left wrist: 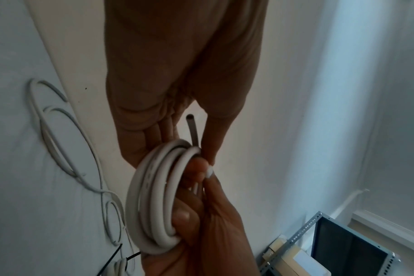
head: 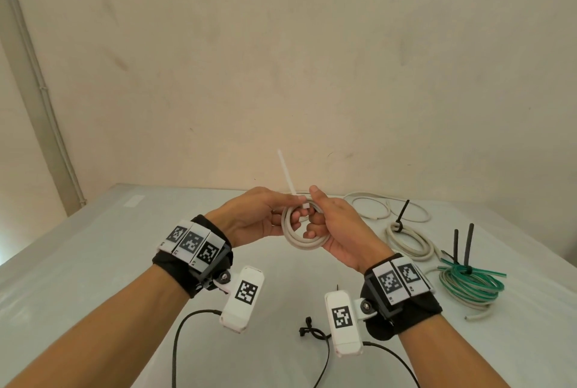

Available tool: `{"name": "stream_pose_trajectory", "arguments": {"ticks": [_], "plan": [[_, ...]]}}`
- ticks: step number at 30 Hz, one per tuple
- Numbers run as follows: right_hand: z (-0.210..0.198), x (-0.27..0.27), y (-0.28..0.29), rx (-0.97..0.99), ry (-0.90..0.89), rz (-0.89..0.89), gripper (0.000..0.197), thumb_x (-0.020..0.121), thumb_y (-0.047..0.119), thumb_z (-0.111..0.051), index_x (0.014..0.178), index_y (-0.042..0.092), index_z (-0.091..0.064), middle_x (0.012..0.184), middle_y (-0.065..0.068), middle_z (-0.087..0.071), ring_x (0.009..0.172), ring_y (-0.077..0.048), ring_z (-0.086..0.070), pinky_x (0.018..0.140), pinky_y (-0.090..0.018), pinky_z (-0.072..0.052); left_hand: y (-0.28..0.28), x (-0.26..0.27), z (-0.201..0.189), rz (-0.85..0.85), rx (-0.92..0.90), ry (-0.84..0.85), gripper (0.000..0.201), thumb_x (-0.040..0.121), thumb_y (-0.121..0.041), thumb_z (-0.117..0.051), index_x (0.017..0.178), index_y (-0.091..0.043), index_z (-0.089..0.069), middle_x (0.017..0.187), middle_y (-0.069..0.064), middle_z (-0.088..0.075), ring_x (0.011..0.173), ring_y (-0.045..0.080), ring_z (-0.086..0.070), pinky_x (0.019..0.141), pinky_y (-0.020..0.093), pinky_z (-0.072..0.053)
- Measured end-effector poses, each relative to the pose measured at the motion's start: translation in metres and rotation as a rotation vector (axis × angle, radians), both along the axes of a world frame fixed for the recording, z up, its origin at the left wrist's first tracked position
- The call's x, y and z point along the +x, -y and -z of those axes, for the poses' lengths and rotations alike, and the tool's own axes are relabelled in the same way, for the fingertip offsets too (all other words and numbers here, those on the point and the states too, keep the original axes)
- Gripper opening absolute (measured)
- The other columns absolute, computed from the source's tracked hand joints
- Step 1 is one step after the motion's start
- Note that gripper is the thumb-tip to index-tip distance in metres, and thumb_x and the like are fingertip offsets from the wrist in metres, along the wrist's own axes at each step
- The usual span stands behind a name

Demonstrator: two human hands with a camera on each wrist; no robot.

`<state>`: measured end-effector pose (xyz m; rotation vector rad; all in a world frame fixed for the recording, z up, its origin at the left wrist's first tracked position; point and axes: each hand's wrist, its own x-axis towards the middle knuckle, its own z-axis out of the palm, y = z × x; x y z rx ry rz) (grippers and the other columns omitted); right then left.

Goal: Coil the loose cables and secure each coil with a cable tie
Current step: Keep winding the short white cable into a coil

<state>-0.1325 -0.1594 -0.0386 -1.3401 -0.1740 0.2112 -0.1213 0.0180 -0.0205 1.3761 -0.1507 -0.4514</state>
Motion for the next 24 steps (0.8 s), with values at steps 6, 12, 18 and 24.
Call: {"name": "stream_pose_trajectory", "arguments": {"ticks": [6,12,18,24], "plan": [[0.005,-0.001,0.001,0.045,0.016,-0.017,0.039,0.111,0.038,-0.044,0.107,0.005,-0.064,0.056,0.008,-0.041,0.050,-0.010,-0.030,0.060,-0.028,-0.047,0.008,-0.001,0.007,-0.073,-0.089,0.008,0.010,0.095,-0.008,-0.069,0.102,-0.001,-0.072,0.086,0.010,-0.071,0.061,0.010,-0.057,0.069,0.026,-0.057],[0.014,0.003,0.005,-0.326,0.177,0.129,0.037,0.106,0.051,-0.048,0.120,0.019,-0.061,0.096,0.004,-0.059,0.088,-0.012,-0.061,0.093,-0.043,-0.053,0.014,0.001,0.013,-0.113,-0.122,0.000,0.008,0.096,-0.004,-0.066,0.099,-0.001,-0.072,0.082,0.011,-0.069,0.056,0.009,-0.056,0.065,0.026,-0.053],[0.016,-0.002,0.009,-0.789,0.810,0.389,0.025,0.093,0.030,-0.073,0.117,0.029,-0.065,0.116,0.011,-0.051,0.116,-0.008,-0.047,0.092,-0.009,-0.036,0.018,0.007,0.014,-0.145,-0.131,-0.009,0.008,0.095,-0.004,-0.067,0.094,-0.002,-0.074,0.081,0.008,-0.062,0.057,0.009,-0.054,0.067,0.027,-0.051],[0.018,0.005,0.023,-0.809,0.979,0.420,0.006,0.091,0.022,-0.078,0.095,0.018,-0.076,0.094,0.010,-0.064,0.089,-0.004,-0.058,0.077,-0.007,-0.038,0.014,0.007,0.018,-0.117,-0.127,-0.040,0.008,0.095,-0.003,-0.066,0.090,-0.004,-0.072,0.085,0.013,-0.066,0.054,0.009,-0.053,0.062,0.024,-0.049]]}}
